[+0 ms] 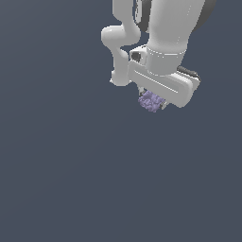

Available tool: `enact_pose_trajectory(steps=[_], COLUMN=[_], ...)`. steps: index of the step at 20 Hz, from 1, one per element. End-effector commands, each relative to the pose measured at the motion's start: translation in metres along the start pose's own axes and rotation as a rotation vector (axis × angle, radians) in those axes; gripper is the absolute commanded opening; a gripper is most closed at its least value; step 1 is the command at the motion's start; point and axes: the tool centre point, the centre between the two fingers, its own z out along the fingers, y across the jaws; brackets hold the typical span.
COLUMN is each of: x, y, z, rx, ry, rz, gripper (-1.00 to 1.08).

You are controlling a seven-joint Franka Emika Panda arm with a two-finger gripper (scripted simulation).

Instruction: Pick up the object and move it to a goal position.

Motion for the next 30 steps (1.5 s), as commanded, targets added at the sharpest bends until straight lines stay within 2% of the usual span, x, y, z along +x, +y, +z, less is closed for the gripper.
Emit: enact_pose_trajectory(steps=[1, 15, 30], x=[-0.005, -0.024, -0.030], y=[-0.012, -0.065, -0.084], z=[-0.019, -0.095, -0.122], rx=[-0.001, 0.000, 0.000], ry=[-0.001, -0.003, -0.003], rz=[0.001, -0.001, -0.001], gripper=[-1.00, -1.00, -1.00])
